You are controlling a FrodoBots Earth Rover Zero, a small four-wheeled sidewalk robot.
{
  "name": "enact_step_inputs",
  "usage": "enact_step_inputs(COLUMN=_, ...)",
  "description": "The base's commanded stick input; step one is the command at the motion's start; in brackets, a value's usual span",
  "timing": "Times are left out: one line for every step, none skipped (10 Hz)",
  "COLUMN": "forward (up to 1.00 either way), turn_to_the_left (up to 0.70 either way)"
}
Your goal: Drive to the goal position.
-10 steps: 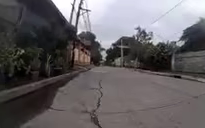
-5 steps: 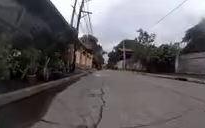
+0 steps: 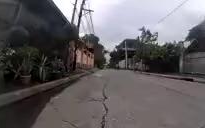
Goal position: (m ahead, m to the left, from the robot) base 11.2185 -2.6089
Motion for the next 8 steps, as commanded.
enact_step_inputs(forward=0.70, turn_to_the_left=-0.20)
enact_step_inputs(forward=0.70, turn_to_the_left=0.00)
enact_step_inputs(forward=0.70, turn_to_the_left=0.00)
enact_step_inputs(forward=0.70, turn_to_the_left=0.00)
enact_step_inputs(forward=0.70, turn_to_the_left=0.00)
enact_step_inputs(forward=0.70, turn_to_the_left=0.00)
enact_step_inputs(forward=0.70, turn_to_the_left=0.00)
enact_step_inputs(forward=0.70, turn_to_the_left=0.00)
